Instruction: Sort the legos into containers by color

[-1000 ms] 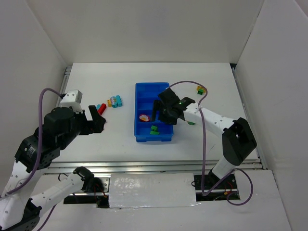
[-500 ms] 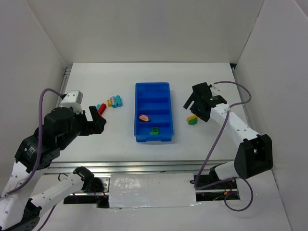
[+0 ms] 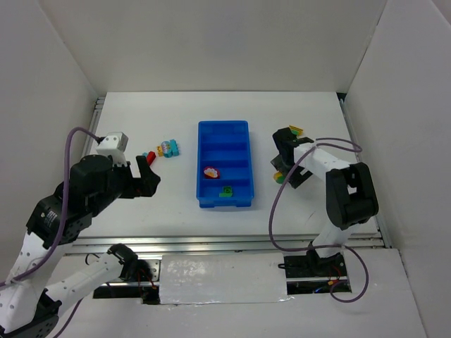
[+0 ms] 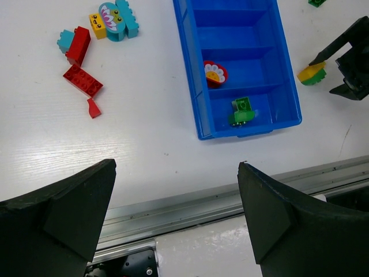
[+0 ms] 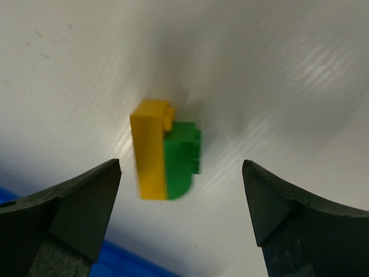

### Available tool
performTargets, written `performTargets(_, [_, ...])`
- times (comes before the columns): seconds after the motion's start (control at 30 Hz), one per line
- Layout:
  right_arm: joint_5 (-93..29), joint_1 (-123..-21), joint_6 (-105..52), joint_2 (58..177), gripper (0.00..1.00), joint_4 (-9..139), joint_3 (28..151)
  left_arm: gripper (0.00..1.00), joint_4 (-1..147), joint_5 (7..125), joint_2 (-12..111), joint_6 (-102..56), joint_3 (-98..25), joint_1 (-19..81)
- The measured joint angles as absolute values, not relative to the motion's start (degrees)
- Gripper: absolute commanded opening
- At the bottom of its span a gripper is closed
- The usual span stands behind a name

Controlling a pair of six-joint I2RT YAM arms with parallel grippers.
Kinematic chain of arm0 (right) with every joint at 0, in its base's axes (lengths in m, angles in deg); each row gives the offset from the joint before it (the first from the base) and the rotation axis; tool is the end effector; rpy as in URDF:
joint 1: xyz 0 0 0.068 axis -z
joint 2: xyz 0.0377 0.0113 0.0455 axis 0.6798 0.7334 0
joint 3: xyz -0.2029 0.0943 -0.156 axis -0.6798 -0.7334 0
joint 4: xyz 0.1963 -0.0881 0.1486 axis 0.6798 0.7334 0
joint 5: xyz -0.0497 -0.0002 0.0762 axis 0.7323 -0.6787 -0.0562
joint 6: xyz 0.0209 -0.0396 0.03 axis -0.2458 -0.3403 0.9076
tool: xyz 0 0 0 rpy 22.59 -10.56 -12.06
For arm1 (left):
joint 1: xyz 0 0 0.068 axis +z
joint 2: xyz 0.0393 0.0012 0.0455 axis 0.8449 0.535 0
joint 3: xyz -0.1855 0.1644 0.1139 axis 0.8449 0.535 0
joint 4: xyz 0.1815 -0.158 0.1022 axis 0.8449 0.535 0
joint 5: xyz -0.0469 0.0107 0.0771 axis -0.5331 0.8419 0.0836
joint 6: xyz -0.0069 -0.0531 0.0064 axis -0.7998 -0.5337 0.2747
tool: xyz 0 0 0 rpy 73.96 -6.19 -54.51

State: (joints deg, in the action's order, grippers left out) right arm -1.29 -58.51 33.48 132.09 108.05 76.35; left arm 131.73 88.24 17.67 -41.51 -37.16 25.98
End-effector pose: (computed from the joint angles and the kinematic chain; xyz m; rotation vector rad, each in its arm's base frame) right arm 0.3008 0.0699 0.1873 1.2264 2.4029 -0.2149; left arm 0.0962 -0.0490 0.4182 -0.1281 2.0494 -0.4240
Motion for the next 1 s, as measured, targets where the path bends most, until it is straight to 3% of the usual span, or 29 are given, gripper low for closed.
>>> performTargets(0.1, [-1.49,-57.94,34.16,133.97,0.91,105.47,76.94,1.0,131.95,88.22,17.4,-41.47,-37.14,25.98])
performTargets(0.13, [-1.6,-57.81,34.14,134.36,0.85,105.01,76.94,0.99,132.01,88.22,17.27,-41.47,-37.05,25.98])
performTargets(0.2, [-1.82,-57.5,34.1,135.3,0.82,104.07,76.94,0.99,132.25,88.22,16.92,-41.47,-36.92,25.98])
performTargets(0.23, [-1.82,-57.39,34.03,135.76,0.65,103.85,77.03,0.99,132.36,88.19,16.86,-41.45,-36.88,25.98])
performTargets(0.37, [-1.77,-57.18,33.29,136.57,0.38,102.89,77.38,1.0,132.67,88.04,16.99,-41.36,-36.53,25.98])
performTargets(0.4, [-1.84,-57.18,32.76,136.57,0.15,102.54,77.24,1.0,132.65,88.02,17.1,-41.34,-36.53,25.98])
performTargets(0.43, [-1.95,-57.15,32.37,136.46,0.0,102.3,77.16,1.0,132.67,88.02,17.21,-41.32,-36.53,25.98])
performTargets(0.73, [-10.67,-58.51,18.86,124.24,0.0,94.91,69.38,1.0,131.4,85.13,20.62,-42.3,-36.53,26.02])
performTargets(1.0, [-12.79,-69.59,17.88,105.01,0.0,98.91,73.29,0.99,114.24,67.04,24.11,-48.0,-27.63,26.0])
